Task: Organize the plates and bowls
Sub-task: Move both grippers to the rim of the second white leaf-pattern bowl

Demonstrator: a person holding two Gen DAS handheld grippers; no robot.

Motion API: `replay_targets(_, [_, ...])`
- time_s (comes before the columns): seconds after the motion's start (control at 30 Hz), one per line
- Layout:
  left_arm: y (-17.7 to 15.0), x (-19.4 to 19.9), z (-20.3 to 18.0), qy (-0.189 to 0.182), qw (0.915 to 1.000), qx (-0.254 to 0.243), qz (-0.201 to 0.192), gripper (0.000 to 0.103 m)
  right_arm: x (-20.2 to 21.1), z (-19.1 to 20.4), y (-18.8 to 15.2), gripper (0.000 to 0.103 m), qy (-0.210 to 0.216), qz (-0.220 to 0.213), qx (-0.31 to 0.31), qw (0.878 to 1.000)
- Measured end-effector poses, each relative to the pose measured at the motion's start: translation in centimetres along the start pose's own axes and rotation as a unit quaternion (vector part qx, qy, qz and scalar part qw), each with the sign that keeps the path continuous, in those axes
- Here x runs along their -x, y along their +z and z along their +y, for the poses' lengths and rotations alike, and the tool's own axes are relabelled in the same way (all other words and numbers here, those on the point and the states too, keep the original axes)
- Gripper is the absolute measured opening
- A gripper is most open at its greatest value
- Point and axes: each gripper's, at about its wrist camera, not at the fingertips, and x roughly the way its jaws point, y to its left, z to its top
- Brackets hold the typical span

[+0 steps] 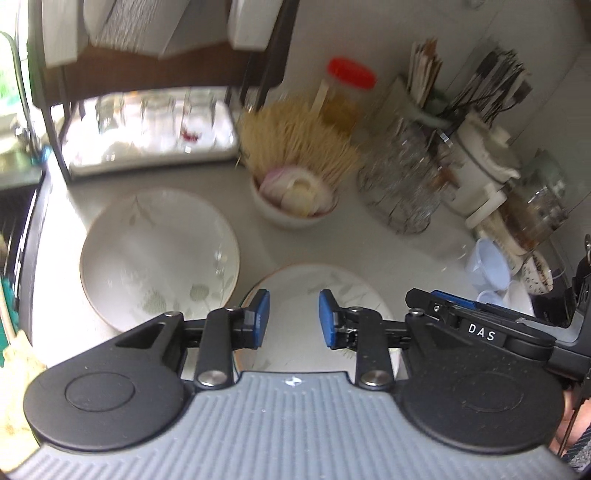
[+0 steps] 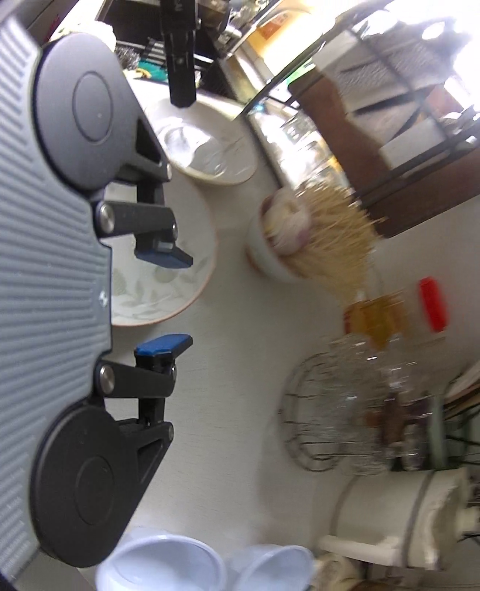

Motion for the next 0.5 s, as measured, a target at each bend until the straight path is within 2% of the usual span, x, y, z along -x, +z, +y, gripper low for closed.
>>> replay_targets(0.17, [1.0,3.3,-1.1,0.000,0.9994,-0.009,-0.032,0.034,3.4,1.3,1.8,0.043,0.011,-0.030,0.010,0.999])
replay_targets(0.3, [1.7,5.8,-1.8,-0.016,0.9985,-0.013,-0.051,0.034,6.1,1.9,2.8,0.043,0.018,-0.051,0.007,0.998])
replay_targets(0.5, [2.0,8.4,-2.2,-0.028,0.9964,-0.024,-0.076,0.034,8.6,3.6,3.0,0.043,0.016,-0.069,0.025,0.997])
